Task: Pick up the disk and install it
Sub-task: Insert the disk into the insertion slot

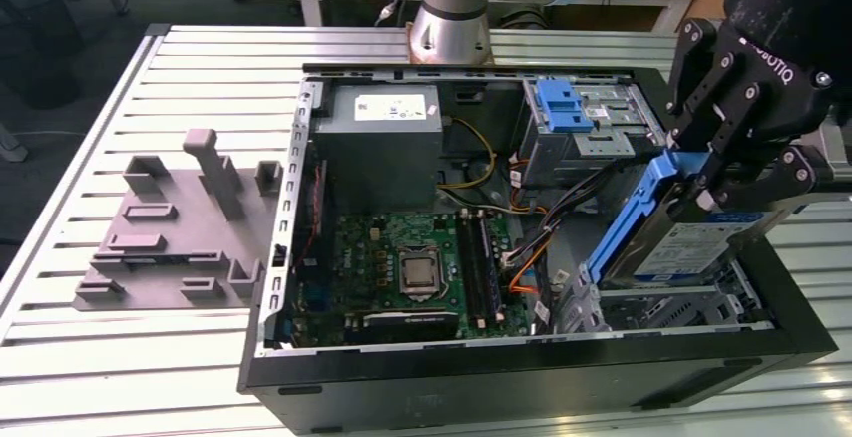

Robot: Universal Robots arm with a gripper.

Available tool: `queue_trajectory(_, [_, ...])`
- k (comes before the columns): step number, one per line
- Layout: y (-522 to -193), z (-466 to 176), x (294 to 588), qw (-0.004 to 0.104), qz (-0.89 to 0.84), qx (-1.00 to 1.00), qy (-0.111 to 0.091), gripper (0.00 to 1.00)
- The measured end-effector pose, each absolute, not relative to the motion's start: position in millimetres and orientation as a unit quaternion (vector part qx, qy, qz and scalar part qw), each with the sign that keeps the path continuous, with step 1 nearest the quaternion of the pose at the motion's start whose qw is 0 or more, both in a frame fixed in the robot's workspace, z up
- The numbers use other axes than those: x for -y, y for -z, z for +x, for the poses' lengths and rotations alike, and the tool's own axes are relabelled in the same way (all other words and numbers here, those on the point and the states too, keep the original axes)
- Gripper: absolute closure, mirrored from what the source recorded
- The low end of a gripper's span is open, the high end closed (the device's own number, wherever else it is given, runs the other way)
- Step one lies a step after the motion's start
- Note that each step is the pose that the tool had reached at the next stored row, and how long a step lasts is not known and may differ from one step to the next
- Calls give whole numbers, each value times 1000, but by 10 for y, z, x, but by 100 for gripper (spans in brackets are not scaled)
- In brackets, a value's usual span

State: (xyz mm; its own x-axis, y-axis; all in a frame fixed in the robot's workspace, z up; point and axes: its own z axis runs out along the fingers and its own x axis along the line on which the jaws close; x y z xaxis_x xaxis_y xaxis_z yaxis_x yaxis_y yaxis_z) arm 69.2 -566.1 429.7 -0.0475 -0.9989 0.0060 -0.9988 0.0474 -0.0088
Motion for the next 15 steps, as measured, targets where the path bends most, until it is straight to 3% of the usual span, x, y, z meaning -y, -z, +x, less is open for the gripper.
queue_trajectory(15, [-4225, 697, 5661, 1, -690, -724, 5, 64])
